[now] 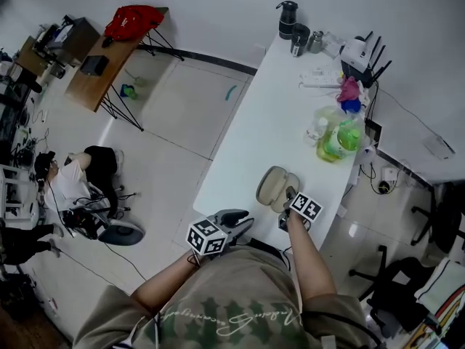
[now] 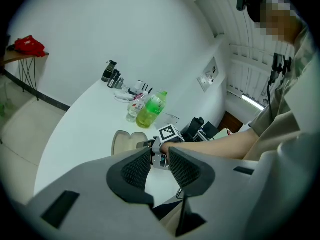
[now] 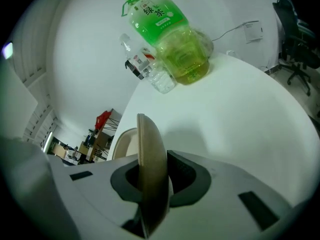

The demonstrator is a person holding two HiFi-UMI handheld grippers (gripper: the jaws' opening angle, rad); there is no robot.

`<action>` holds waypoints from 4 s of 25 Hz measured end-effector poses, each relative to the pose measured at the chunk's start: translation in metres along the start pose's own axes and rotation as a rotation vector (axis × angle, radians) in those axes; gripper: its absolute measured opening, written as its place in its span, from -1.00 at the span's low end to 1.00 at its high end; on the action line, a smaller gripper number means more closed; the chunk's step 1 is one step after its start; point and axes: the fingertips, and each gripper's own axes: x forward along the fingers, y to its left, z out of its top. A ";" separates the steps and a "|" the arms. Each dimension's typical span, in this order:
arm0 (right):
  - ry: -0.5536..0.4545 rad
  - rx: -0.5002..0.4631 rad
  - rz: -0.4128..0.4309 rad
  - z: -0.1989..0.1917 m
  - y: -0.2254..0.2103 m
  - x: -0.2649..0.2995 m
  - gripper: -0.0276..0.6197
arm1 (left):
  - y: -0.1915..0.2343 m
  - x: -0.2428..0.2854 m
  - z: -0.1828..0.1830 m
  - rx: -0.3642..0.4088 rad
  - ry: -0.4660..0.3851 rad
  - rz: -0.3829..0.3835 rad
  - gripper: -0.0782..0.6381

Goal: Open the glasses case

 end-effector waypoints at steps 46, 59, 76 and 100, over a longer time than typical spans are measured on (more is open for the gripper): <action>-0.614 -0.463 0.153 -0.023 0.187 -0.256 -0.71 | 0.007 -0.043 0.077 0.150 -0.269 -0.243 -0.76; -0.705 -0.596 0.320 -0.058 0.205 -0.300 -0.89 | -0.045 -0.104 0.036 0.298 -0.393 -0.102 -0.76; -0.670 -0.558 0.365 -0.220 0.121 -0.420 -0.89 | -0.180 -0.168 -0.142 0.240 -0.324 0.050 -0.76; -0.792 -0.688 0.326 -0.243 0.209 -0.441 -0.89 | -0.157 -0.225 -0.117 0.267 -0.465 0.015 -0.76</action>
